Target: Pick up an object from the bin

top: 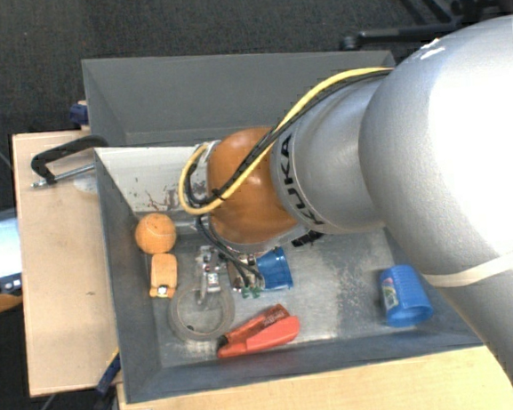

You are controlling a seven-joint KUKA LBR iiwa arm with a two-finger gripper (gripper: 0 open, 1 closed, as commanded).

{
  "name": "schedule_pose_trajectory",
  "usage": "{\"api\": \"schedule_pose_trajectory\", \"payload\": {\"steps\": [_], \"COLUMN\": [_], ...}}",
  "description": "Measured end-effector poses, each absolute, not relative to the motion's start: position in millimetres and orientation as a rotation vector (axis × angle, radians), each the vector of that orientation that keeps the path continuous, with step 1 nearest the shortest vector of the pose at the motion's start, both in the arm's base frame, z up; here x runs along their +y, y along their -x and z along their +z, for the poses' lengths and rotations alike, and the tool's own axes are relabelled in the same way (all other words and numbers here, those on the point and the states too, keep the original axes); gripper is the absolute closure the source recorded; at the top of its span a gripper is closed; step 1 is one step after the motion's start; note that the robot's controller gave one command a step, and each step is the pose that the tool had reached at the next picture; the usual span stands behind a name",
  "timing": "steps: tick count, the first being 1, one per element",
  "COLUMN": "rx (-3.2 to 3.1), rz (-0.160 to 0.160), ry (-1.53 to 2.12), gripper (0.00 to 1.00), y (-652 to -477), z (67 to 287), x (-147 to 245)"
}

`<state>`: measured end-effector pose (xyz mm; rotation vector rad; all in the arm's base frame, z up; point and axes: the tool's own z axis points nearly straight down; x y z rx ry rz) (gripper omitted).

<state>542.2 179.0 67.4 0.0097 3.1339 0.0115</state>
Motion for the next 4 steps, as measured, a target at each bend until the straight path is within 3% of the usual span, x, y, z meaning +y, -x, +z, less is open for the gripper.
{"api": "schedule_pose_trajectory", "payload": {"steps": [3, 4], "rx": [3.128, 3.136], "rz": [0.017, 0.013], "ry": [-0.012, -0.011], "gripper": [1.00, 1.00], "y": [-543.7, -541.5], "z": [85.9, 104.8], "x": [179.9, 179.4]}}
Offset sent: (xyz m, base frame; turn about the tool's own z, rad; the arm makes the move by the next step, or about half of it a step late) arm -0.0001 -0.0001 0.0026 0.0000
